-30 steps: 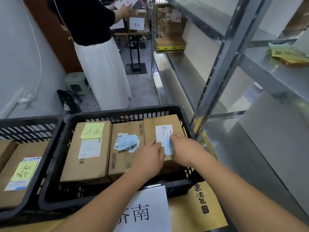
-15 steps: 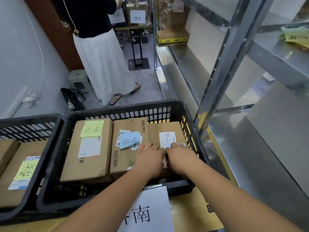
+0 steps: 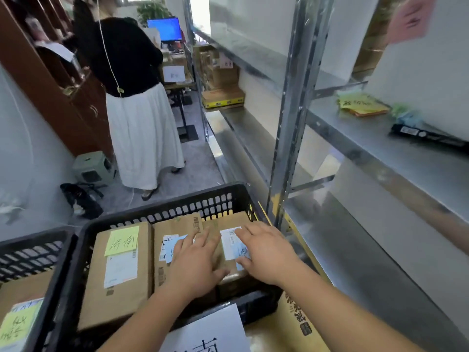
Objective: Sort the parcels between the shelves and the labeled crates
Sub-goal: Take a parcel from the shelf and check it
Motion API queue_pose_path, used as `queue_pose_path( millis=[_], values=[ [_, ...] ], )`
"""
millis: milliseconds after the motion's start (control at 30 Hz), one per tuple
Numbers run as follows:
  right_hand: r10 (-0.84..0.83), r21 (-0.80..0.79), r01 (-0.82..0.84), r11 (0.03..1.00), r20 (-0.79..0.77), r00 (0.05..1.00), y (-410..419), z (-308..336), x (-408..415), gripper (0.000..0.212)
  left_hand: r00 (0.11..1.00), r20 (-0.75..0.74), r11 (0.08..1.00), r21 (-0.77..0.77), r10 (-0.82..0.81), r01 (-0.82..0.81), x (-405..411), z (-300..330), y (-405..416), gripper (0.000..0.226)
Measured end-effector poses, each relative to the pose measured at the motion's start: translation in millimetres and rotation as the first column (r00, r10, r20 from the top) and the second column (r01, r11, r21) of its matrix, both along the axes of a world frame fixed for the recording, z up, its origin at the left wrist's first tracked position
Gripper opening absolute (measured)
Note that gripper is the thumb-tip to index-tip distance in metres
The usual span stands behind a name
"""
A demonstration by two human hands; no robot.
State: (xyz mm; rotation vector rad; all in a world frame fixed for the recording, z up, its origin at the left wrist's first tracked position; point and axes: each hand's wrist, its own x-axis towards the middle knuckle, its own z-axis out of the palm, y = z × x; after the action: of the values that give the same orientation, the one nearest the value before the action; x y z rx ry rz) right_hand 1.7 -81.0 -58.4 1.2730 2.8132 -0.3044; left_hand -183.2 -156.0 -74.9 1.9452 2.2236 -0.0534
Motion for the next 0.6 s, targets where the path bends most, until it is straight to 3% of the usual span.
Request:
queue_pose_path(
  millis=[267,600],
  values=[
    [-0.329,0.056,0.327,0.943,0.027,0.944,-37.5,33.6,34.3,0.081,0.967,-0.013,0.959,0.125,-0.254,0.254,5.8,36.7,2.9,0.090],
    [-0.687,0.051,0.685,0.727,0.048,0.725,-140.4,41.4,84.0,0.081,0.774,0.004,0.761,0.183,-0.633,0.622,58.7,47.3,-10.7,0.087]
  ],
)
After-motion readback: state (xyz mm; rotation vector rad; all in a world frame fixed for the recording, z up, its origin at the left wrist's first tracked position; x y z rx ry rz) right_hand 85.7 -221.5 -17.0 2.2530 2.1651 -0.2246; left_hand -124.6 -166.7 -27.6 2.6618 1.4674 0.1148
